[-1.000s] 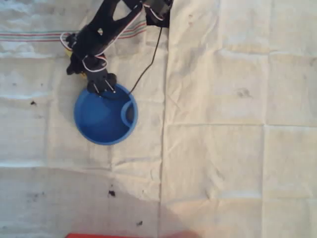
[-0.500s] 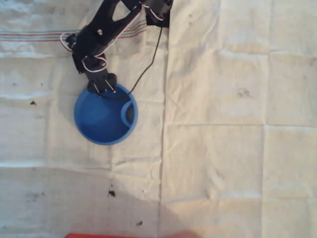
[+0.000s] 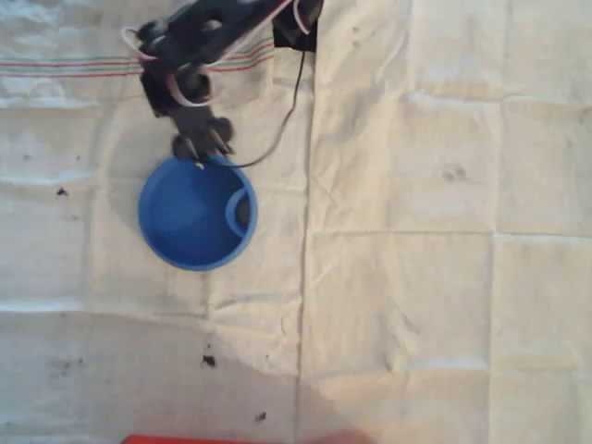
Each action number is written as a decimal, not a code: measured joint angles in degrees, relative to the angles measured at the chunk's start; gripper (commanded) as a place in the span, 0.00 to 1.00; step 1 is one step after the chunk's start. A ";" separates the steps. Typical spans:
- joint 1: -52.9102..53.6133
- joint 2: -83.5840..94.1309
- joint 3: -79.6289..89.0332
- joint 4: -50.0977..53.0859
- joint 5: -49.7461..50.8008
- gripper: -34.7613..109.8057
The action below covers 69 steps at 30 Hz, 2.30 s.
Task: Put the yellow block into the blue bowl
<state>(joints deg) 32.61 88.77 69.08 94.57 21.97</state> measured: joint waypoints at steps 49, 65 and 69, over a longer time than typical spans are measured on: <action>-18.46 -48.25 -49.04 2.37 0.00 0.25; -12.22 -48.25 -49.39 3.87 0.00 0.51; -12.92 -48.25 -49.66 4.57 0.00 0.55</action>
<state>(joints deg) 19.69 40.52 19.42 99.14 21.97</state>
